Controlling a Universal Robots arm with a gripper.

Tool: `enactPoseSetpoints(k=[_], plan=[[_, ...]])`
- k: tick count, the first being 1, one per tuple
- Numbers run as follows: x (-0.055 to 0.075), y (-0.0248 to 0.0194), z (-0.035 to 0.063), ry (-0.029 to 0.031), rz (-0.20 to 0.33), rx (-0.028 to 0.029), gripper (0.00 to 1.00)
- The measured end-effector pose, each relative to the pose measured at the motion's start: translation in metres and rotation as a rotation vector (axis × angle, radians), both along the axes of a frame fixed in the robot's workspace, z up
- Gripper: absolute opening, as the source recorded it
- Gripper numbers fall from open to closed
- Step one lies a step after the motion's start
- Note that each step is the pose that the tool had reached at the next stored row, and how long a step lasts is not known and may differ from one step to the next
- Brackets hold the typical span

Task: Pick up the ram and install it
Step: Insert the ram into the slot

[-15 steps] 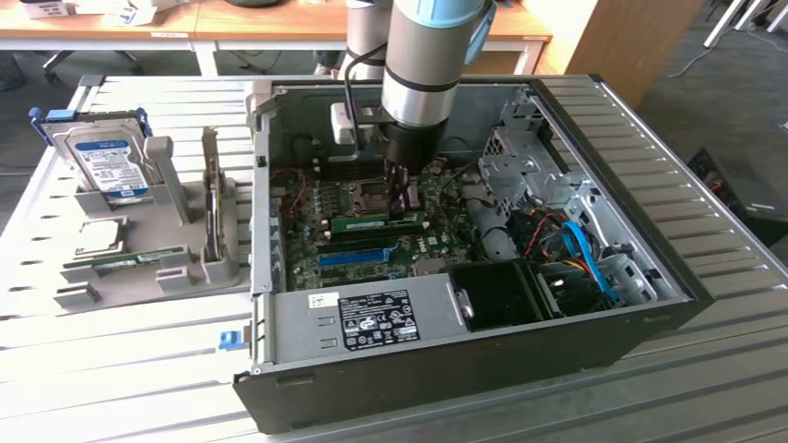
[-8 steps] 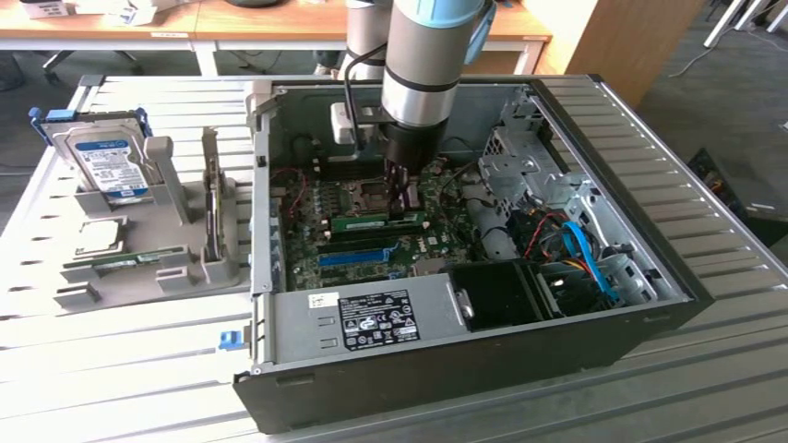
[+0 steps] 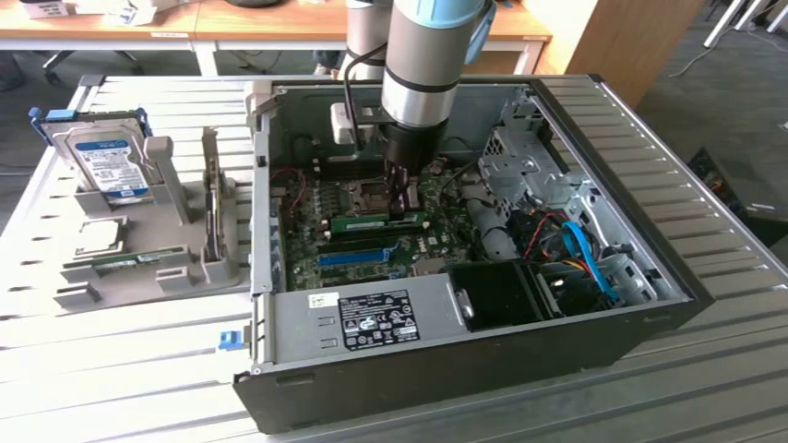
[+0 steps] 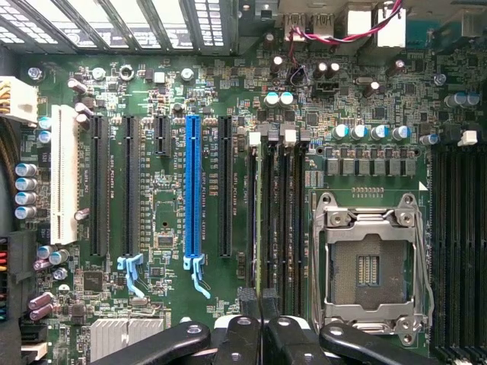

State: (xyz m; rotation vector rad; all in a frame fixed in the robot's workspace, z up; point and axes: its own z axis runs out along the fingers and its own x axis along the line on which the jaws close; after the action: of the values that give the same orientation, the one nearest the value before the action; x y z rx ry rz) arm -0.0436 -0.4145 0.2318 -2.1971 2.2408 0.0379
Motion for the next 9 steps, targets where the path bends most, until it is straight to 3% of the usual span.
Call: enactPoseSetpoints(k=[9], plan=[[0.0000, 0.0000, -0.0021, -0.0006, 0.000, -0.0002, 0.12]])
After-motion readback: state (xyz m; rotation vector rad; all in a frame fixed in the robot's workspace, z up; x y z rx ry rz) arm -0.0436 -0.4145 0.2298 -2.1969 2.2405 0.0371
